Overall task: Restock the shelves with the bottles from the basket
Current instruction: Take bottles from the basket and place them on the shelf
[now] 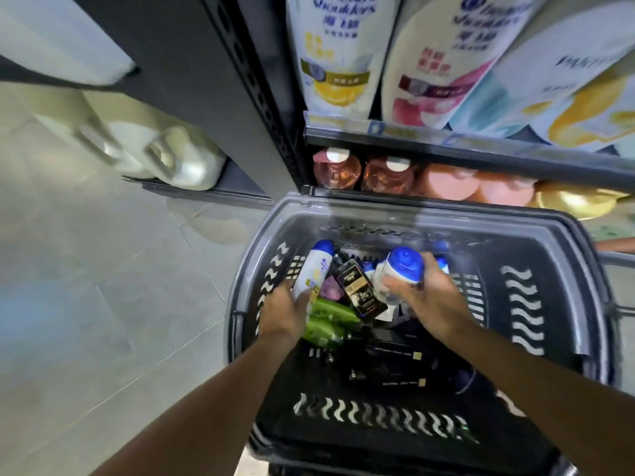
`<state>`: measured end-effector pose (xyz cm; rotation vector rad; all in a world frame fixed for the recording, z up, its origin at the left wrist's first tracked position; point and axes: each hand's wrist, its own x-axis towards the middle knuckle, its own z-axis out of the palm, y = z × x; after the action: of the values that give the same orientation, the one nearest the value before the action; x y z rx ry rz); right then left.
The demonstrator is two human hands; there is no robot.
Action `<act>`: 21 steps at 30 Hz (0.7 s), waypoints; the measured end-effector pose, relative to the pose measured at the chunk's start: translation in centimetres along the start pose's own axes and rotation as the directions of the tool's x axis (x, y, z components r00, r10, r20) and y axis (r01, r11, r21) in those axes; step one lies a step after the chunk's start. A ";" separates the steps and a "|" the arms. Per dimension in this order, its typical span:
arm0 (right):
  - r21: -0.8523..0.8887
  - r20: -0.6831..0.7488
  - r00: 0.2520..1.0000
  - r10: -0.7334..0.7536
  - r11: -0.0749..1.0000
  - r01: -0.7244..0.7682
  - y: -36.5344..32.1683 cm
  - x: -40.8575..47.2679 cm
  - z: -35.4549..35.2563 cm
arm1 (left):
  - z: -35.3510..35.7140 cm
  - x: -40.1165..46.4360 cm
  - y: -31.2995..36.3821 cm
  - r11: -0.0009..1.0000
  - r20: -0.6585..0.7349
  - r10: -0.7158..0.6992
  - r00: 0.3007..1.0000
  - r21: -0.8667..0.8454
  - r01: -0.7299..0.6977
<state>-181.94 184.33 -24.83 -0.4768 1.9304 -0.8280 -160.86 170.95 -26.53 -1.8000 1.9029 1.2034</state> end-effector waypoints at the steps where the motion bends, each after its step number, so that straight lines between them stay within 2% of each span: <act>1: 0.095 0.006 1.000 0.017 0.995 -0.018 -1.3 -1.0 -0.7 | -0.9 -1.2 0.4 0.999 0.008 -0.002 1.000 -0.045 0.002; 3: 0.242 0.042 0.999 0.002 0.970 -0.012 -4.3 -3.5 -2.0 | -2.7 -3.9 0.9 0.989 0.045 -0.009 0.999 -0.149 0.016; 8: 0.299 0.071 0.997 -0.021 0.954 -0.001 -11.6 -11.2 -5.6 | -8.2 -11.8 3.0 0.875 0.147 0.052 0.988 -0.483 0.026; 15: 0.433 0.080 0.997 0.017 0.900 -0.050 -21.6 -21.3 -9.7 | -19.6 -23.1 9.4 0.807 0.242 0.179 0.954 -0.591 -0.001; 21: 0.454 0.006 1.000 -0.020 0.891 0.015 -30.4 -28.8 -13.5 | -28.2 -32.1 15.1 0.733 0.232 0.292 0.928 -0.677 -0.061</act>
<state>-180.54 185.96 19.12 -0.2116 1.6490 -1.2457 -158.59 172.10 18.77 -1.5476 1.5804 2.3221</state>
